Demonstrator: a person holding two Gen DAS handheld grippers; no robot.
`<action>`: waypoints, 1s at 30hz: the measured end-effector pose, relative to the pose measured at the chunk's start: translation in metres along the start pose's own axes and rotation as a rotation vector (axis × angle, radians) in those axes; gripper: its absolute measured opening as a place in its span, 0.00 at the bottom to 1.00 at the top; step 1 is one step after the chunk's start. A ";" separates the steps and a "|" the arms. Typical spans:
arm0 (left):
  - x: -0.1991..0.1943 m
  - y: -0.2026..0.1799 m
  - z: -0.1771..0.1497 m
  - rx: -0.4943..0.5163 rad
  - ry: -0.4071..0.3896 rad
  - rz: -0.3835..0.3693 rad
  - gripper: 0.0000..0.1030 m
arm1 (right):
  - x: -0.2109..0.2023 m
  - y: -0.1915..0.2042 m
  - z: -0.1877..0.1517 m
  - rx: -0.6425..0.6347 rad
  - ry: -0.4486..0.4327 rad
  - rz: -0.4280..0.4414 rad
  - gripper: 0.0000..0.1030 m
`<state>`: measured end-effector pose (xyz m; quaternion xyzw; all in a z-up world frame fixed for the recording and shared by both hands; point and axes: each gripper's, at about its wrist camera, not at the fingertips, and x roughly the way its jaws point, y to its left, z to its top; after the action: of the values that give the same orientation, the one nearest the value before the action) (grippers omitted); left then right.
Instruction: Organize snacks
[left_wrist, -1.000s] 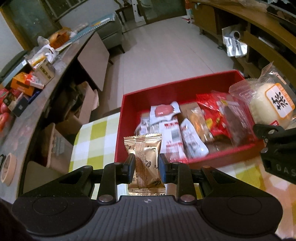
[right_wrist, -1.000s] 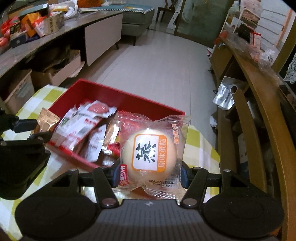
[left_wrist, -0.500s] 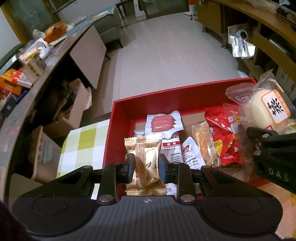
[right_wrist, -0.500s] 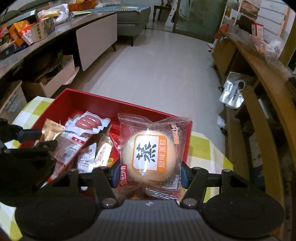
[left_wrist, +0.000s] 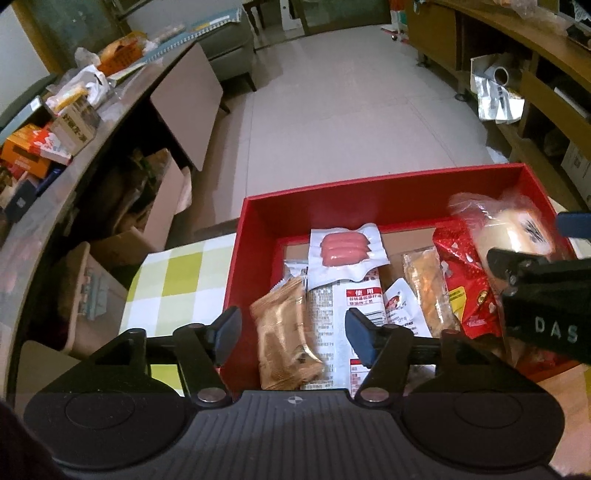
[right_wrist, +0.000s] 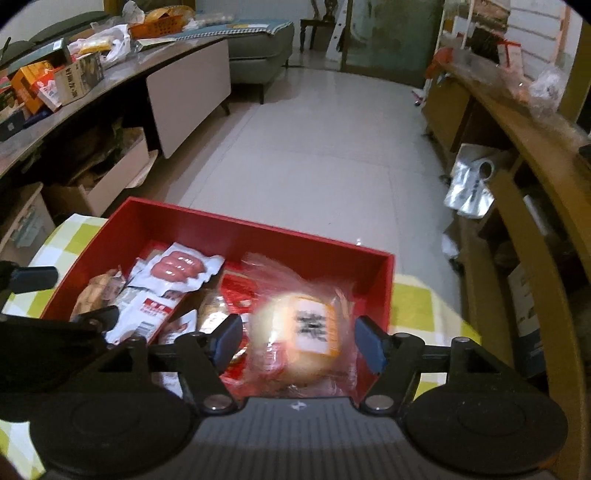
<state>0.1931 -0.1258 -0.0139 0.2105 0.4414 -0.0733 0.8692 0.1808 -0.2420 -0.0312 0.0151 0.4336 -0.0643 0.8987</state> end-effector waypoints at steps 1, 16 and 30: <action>0.000 0.000 0.000 -0.001 -0.002 -0.001 0.69 | 0.000 -0.001 0.000 0.003 -0.001 0.001 0.71; -0.014 0.004 -0.003 -0.025 -0.011 -0.011 0.75 | -0.016 -0.011 -0.004 0.026 0.013 -0.011 0.72; -0.039 0.010 -0.039 -0.041 0.007 -0.001 0.82 | -0.050 0.003 -0.038 -0.015 0.062 -0.019 0.73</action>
<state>0.1436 -0.1018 0.0001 0.1927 0.4460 -0.0641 0.8717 0.1206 -0.2306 -0.0161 0.0063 0.4618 -0.0690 0.8843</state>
